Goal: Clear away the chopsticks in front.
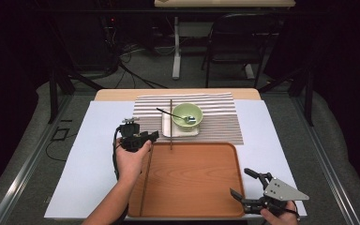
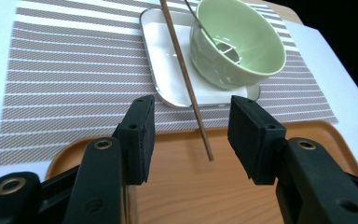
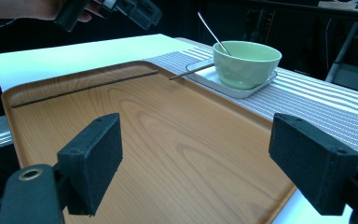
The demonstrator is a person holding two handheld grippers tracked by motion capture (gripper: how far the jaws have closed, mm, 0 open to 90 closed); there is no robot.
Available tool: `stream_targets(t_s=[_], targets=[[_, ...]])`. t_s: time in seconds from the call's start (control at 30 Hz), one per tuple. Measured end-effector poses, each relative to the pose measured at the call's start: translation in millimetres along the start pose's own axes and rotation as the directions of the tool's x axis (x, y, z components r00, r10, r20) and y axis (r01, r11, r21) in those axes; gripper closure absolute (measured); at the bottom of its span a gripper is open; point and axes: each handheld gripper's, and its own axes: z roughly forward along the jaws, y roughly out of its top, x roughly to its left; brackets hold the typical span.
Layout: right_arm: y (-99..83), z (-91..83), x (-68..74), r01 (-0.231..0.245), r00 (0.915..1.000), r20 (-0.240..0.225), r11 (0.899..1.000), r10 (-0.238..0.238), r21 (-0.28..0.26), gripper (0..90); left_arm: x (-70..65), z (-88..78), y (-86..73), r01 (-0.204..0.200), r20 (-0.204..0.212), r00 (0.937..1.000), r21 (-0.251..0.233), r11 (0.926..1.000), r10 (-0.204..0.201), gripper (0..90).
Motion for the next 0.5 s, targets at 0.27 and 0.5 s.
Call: stream_targets(t_s=[0.27,0.5], targets=[[0.0,0.0,-0.1,0.002,1.0000,-0.001,1.000,-0.002,0.000,16.8,1.5,20.1,10.2,0.000,0.018,0.9998,0.019,0.9998,-0.001,53.9],[0.1,-0.1,-0.1,0.003,1.0000,-0.002,1.000,-0.003,-0.001,16.8,4.2,36.5,19.0,0.020,0.003,0.9998,0.037,0.9991,-0.020,54.9]])
